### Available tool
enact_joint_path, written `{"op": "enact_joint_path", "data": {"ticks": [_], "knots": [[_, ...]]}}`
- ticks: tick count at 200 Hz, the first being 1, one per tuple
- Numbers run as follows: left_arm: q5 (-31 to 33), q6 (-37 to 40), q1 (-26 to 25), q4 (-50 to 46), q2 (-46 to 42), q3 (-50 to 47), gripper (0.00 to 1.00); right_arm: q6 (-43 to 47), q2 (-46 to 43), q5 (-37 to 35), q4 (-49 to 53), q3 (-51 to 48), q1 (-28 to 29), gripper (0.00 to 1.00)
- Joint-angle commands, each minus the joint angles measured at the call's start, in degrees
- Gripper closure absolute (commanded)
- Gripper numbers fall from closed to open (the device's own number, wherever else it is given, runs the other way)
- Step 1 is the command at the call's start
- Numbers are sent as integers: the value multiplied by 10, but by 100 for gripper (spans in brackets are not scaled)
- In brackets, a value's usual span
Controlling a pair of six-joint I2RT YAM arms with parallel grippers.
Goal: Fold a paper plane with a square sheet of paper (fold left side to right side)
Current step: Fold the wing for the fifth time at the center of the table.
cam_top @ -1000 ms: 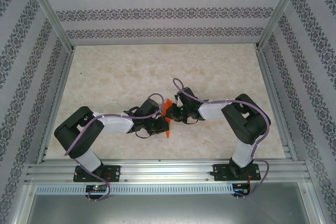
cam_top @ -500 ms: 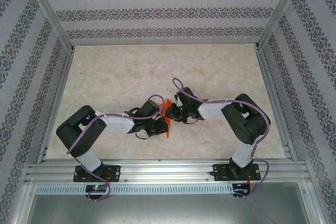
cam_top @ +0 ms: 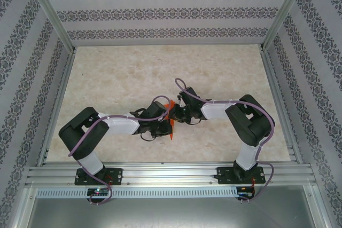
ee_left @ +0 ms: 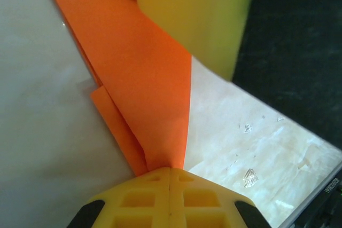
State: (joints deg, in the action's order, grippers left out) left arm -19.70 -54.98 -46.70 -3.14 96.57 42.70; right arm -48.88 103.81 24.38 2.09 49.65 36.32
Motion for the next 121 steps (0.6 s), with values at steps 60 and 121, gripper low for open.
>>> {"op": "enact_joint_path", "data": {"ticks": [60,121], "knots": [[61,16,-9,-104,36,-21,97,52,41,-88,49,54,-36,83],[62,10,-9,-96,35,-30,97,69,53,-81,55,86,-58,85]]}}
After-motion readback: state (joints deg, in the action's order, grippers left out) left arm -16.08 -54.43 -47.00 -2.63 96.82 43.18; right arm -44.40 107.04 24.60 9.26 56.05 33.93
